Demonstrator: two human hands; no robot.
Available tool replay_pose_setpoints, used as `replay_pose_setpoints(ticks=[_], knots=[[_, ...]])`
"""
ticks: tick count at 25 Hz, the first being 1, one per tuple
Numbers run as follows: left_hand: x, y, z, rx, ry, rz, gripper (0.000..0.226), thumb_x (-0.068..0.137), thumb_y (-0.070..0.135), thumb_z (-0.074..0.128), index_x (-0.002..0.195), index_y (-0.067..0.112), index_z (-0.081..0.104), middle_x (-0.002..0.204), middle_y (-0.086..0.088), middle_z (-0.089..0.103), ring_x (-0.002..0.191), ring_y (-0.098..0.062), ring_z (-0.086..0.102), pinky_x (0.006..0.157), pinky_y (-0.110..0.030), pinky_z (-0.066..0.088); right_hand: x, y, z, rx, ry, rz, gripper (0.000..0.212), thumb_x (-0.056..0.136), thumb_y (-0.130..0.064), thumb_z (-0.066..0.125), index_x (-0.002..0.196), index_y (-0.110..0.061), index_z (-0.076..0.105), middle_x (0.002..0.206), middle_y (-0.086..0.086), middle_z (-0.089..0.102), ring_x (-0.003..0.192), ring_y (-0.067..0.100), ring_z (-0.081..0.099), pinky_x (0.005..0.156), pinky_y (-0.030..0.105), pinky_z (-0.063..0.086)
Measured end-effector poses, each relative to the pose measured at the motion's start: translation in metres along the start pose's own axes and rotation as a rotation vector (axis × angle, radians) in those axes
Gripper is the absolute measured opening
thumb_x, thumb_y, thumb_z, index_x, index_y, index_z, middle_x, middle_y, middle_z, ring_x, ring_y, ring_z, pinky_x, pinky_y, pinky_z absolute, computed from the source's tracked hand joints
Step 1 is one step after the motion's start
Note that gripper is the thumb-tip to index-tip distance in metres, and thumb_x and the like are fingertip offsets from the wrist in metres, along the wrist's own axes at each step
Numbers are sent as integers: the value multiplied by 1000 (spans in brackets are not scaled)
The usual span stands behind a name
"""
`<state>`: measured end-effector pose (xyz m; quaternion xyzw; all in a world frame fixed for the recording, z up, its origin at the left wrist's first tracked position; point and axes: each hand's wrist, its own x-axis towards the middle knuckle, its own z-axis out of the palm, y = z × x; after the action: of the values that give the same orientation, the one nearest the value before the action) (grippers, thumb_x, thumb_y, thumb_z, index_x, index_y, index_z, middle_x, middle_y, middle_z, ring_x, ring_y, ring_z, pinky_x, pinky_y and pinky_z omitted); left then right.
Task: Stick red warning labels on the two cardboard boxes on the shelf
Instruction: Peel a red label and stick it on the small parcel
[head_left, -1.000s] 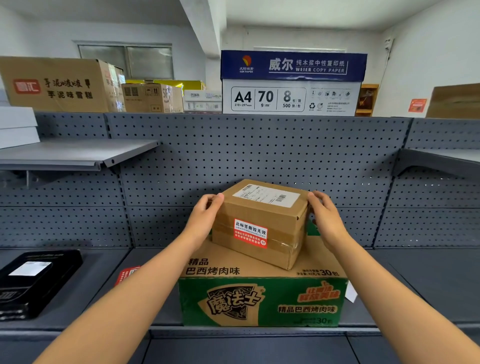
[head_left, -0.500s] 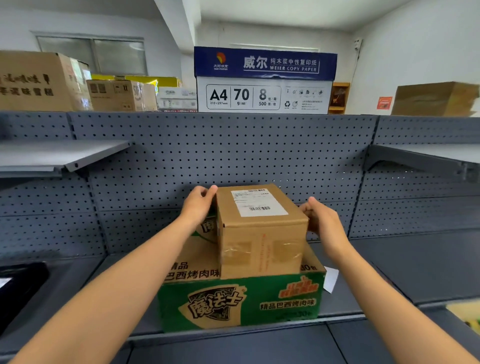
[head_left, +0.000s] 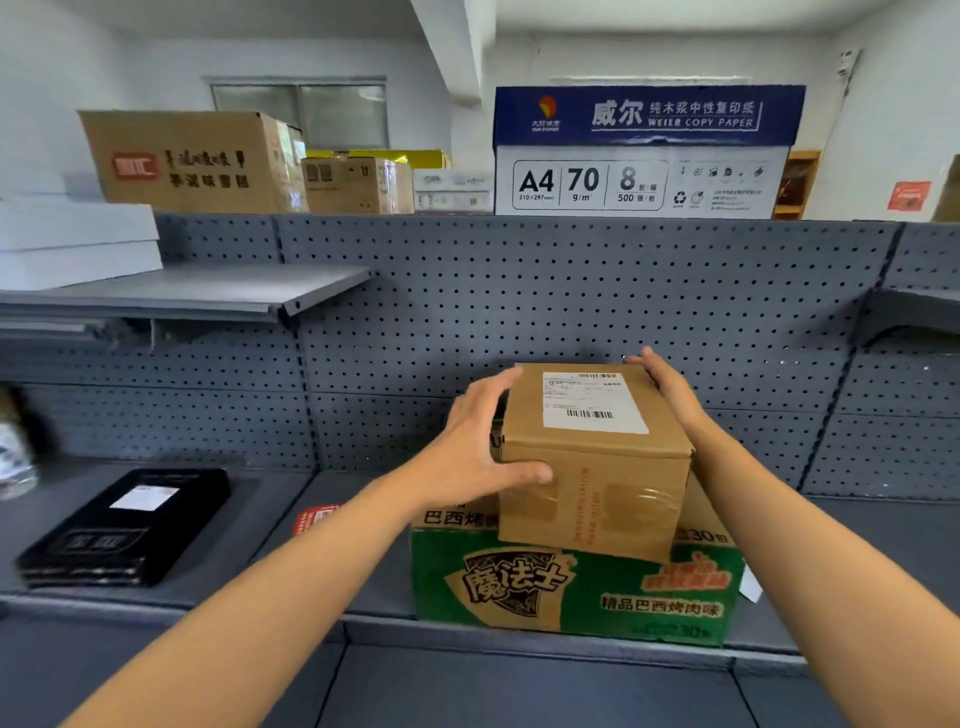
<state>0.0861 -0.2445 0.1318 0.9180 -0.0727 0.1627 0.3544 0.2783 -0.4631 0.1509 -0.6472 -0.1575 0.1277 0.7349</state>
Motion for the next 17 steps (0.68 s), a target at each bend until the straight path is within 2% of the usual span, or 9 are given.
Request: replay_pose_setpoints(ticks=[1,3,5,6,7,10,12,15,17], knots=[[-1,-2,1,-5,36,-28,114,68,71,80,153,53,6,159,23,17,150,-12,17,120,-42,23,2,3,1,13,27,7,43,105,-50,45,127,-16,62,95,5,69,66,13,74,56,23,55],[0,-14,-7,-17,123,-98,115,65,73,80,153,50,10,157,16,23,148,-13,23,120,-42,26,2,8,-5,28,92,17,48,101,-57,49,118,-17,69,90,4,70,66,18,69,65,29,54],[3,-29,-16,-11,195,-173,106,68,70,78,153,43,20,150,9,33,140,-14,35,115,-40,34,0,11,-18,23,185,0,53,95,-63,52,120,-20,71,107,7,70,89,22,65,83,39,51],[5,-37,-18,-14,240,-222,97,73,65,78,151,38,26,144,6,40,133,-14,42,110,-38,39,-5,11,-25,14,227,-11,53,95,-63,52,121,-20,70,114,6,68,101,24,62,90,40,49],[10,-43,-18,-16,298,-279,84,79,59,77,146,32,34,135,4,47,124,-15,48,104,-35,43,-11,10,-31,8,252,-37,49,98,-59,50,115,-19,71,111,5,68,103,24,60,90,39,47],[29,-49,-12,-102,392,-454,33,97,42,66,116,16,56,113,-8,65,99,-21,63,83,-37,50,-25,11,-36,-90,193,-87,46,103,-50,46,83,-17,72,84,7,71,85,27,62,78,39,49],[38,-46,-9,-352,364,-486,22,105,32,54,108,13,64,115,-19,71,90,-25,68,83,-44,56,-32,15,-41,-215,135,-127,48,98,-55,50,81,-19,75,88,11,76,87,33,67,84,46,53],[33,-51,-14,-608,240,-406,35,103,48,53,124,23,65,129,-5,69,112,-24,68,100,-51,55,-45,13,-47,-336,84,-195,39,97,-52,55,93,-19,74,95,10,75,92,33,70,87,48,56],[28,-59,-14,-639,78,-362,55,91,70,56,134,37,60,140,7,62,131,-22,56,108,-54,49,-53,11,-45,-389,61,-234,29,101,-44,55,102,-18,70,100,5,74,94,25,71,83,38,60]])
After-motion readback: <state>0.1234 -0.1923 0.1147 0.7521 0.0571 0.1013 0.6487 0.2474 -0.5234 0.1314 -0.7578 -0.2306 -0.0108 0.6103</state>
